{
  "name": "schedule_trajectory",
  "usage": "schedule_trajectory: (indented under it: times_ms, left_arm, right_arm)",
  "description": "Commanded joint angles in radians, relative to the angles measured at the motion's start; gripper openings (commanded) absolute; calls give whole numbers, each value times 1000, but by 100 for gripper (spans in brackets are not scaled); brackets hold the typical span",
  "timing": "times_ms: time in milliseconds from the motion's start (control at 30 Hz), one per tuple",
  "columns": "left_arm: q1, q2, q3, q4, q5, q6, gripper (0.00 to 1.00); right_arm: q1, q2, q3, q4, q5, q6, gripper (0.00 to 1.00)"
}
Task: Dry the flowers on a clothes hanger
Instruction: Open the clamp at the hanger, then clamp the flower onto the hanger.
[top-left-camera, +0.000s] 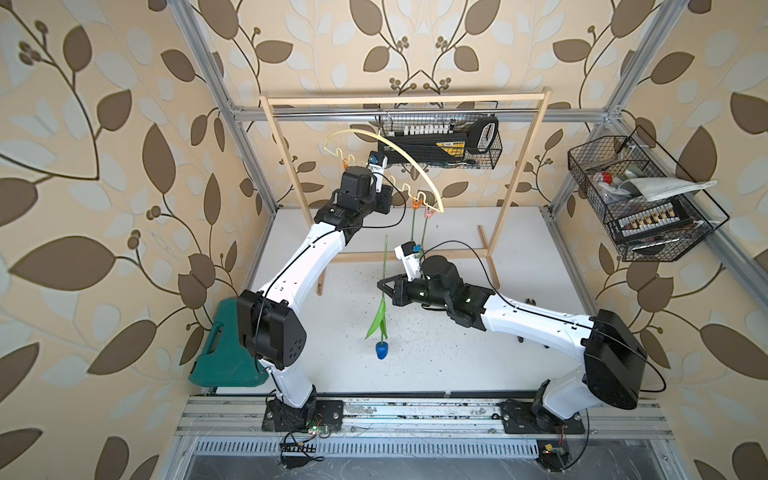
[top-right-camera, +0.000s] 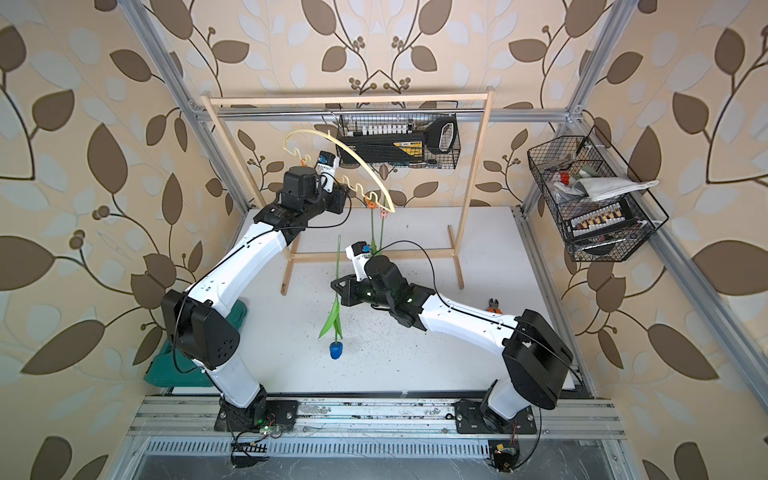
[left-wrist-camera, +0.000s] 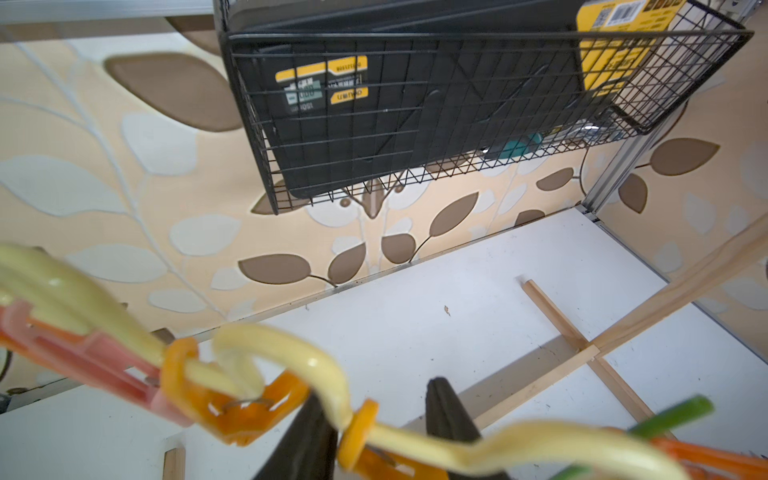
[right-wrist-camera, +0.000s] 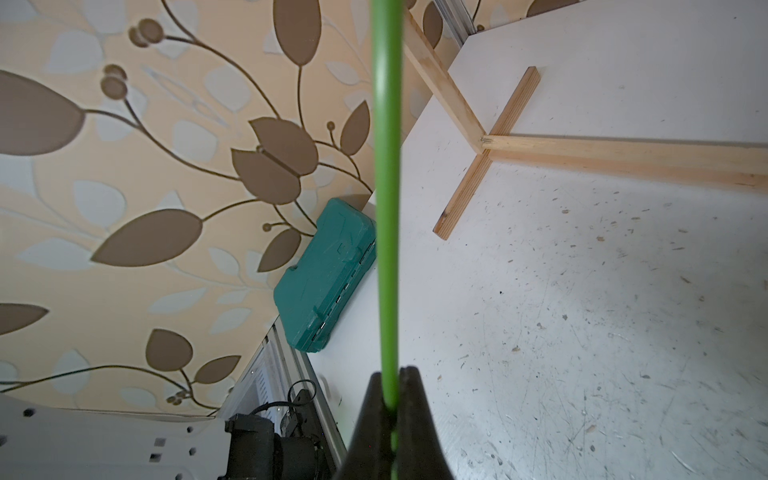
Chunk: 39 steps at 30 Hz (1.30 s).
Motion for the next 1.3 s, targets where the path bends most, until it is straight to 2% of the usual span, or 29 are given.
schedule_trajectory:
  times_ms: [0, 233, 533, 933, 1267]
  left_arm:
    - [1, -18, 27, 36, -4, -3, 33]
    - [1, -23, 28, 29, -4, -10, 26]
    - [0, -31, 57, -44, -2, -59, 25]
    - [1, -13, 184, -230, -4, -129, 24]
    - [1, -11, 234, -290, 16, -163, 24]
  right_arm:
    - [-3, 21, 39, 0, -23, -14, 0]
    - [-5, 26, 39, 3, -12, -14, 0]
    - [-73, 101, 48, 112, 16, 51, 0]
    - [-122, 258, 222, 139, 9, 128, 0]
    - [-135, 317, 311, 116, 10, 152, 0]
